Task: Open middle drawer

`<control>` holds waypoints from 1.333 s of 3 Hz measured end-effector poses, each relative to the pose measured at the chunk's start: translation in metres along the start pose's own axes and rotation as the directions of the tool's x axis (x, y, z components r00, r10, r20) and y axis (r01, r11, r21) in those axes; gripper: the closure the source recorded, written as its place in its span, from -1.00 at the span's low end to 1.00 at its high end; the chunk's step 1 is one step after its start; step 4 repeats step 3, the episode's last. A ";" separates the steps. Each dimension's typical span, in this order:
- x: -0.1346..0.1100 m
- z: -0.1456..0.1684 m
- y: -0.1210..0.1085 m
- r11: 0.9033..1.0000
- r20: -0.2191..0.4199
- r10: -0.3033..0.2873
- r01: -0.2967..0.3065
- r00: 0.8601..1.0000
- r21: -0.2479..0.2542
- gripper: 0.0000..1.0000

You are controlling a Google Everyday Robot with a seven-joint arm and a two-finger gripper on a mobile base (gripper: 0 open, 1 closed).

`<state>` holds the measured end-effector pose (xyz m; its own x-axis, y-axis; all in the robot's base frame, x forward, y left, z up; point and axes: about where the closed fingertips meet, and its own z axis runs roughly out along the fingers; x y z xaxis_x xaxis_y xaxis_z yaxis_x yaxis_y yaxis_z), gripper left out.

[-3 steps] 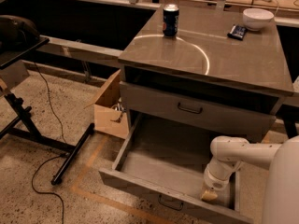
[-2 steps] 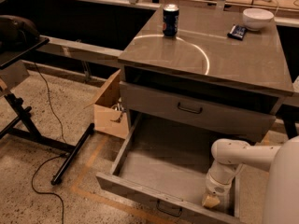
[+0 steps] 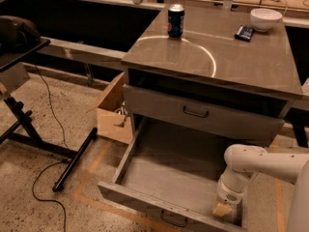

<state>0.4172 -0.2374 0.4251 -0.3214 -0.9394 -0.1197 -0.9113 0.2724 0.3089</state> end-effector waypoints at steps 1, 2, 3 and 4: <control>0.015 -0.034 -0.019 0.982 0.029 0.076 -0.080 0.997 0.173 1.00; 0.033 -0.085 -0.039 0.917 0.052 0.163 -0.170 0.985 0.361 0.63; 0.031 -0.089 -0.042 0.909 0.065 0.176 -0.188 0.982 0.371 0.16; 0.031 -0.089 -0.042 0.909 0.065 0.176 -0.188 0.982 0.371 0.16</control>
Offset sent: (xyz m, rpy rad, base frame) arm 0.0782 -0.1072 0.1267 -0.2593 -0.5328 -0.3501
